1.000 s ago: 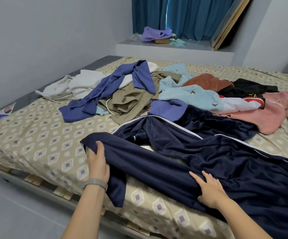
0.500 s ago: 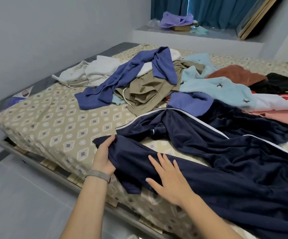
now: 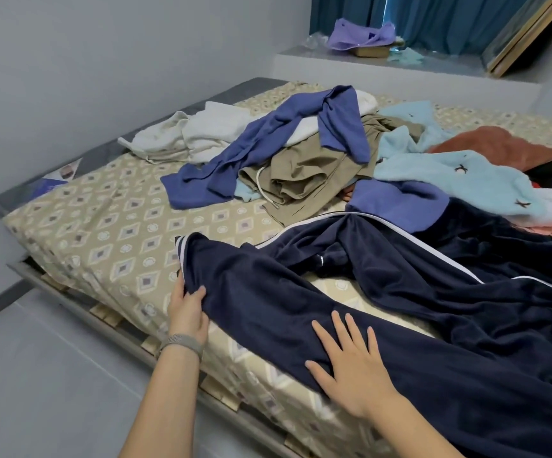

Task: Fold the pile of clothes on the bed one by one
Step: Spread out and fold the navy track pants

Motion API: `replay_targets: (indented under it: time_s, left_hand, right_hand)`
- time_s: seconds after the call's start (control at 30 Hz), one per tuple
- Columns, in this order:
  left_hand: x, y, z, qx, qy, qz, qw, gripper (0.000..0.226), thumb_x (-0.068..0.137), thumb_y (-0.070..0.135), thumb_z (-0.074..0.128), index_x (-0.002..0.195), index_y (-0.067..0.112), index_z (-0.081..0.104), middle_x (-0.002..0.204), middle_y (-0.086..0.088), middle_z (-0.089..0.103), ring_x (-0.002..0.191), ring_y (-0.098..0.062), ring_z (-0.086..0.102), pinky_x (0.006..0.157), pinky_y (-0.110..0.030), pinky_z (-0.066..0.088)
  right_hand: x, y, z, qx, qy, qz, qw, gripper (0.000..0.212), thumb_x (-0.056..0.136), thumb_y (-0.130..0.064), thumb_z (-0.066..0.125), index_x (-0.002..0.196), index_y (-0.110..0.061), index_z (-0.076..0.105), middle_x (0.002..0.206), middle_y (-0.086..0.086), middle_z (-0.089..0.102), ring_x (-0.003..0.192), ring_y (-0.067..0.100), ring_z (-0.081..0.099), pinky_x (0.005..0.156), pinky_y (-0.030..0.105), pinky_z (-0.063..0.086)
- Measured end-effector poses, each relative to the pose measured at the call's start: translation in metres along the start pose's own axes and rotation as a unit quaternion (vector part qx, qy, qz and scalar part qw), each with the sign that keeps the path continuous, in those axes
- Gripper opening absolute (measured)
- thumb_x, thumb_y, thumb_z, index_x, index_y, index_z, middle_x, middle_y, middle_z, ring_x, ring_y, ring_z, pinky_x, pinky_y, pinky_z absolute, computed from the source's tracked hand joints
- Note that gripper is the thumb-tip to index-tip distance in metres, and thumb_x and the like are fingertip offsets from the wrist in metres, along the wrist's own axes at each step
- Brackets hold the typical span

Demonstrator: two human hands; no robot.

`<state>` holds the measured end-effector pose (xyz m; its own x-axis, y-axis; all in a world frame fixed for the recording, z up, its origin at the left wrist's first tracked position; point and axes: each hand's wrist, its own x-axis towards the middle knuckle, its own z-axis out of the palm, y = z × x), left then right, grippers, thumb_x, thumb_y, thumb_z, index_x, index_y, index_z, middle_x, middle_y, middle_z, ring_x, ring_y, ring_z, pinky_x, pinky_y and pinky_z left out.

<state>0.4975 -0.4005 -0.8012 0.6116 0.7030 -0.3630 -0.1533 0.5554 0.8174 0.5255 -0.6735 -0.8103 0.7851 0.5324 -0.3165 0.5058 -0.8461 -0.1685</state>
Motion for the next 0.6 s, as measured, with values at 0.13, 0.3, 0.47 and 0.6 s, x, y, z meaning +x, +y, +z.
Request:
replay_targets:
  time_s: [0.13, 0.3, 0.47, 0.6]
  left_hand:
    - [0.014, -0.001, -0.008, -0.061, 0.029, -0.086, 0.994, 0.040, 0.094, 0.000, 0.049, 0.134, 0.003, 0.053, 0.124, -0.014, 0.063, 0.102, -0.025, 0.064, 0.084, -0.032, 0.052]
    - [0.016, 0.011, -0.001, 0.029, 0.031, -0.060, 0.997, 0.024, 0.085, 0.015, 0.073, 0.106, 0.004, 0.067, 0.103, -0.012, 0.073, 0.096, -0.026, 0.069, 0.089, -0.039, 0.054]
    - [0.032, 0.023, -0.002, 0.136, 0.036, -0.008, 0.990, 0.012, 0.088, 0.011, 0.067, 0.099, 0.007, 0.069, 0.097, -0.012, 0.073, 0.093, -0.031, 0.068, 0.088, -0.046, 0.055]
    - [0.045, 0.033, -0.006, 0.138, 0.063, 0.010, 0.988, 0.014, 0.095, 0.015, 0.056, 0.086, 0.012, 0.067, 0.091, -0.010, 0.071, 0.090, -0.028, 0.066, 0.084, -0.039, 0.054]
  right_hand:
    - [-0.003, -0.007, -0.018, -0.022, 0.044, -0.014, 0.999, 0.109, 0.062, -0.088, -0.019, 0.149, -0.039, 0.025, 0.161, -0.005, 0.013, 0.149, 0.021, 0.005, 0.118, 0.047, -0.001]
    - [0.029, -0.020, -0.041, 0.152, 0.221, -0.091, 0.959, 0.039, 0.094, -0.063, 0.029, 0.097, -0.034, 0.054, 0.103, -0.023, 0.052, 0.103, 0.005, 0.046, 0.093, 0.029, 0.039]
    - [0.103, -0.072, -0.084, 0.214, 0.243, -0.180, 0.929, 0.024, 0.098, -0.025, 0.051, 0.120, -0.020, 0.059, 0.111, -0.014, 0.059, 0.109, 0.008, 0.050, 0.094, 0.029, 0.042]
    - [0.171, -0.112, -0.113, 0.093, 0.048, -0.058, 0.993, 0.058, 0.100, -0.054, 0.025, 0.114, -0.013, 0.064, 0.122, 0.008, 0.063, 0.120, 0.032, 0.051, 0.102, 0.044, 0.036]
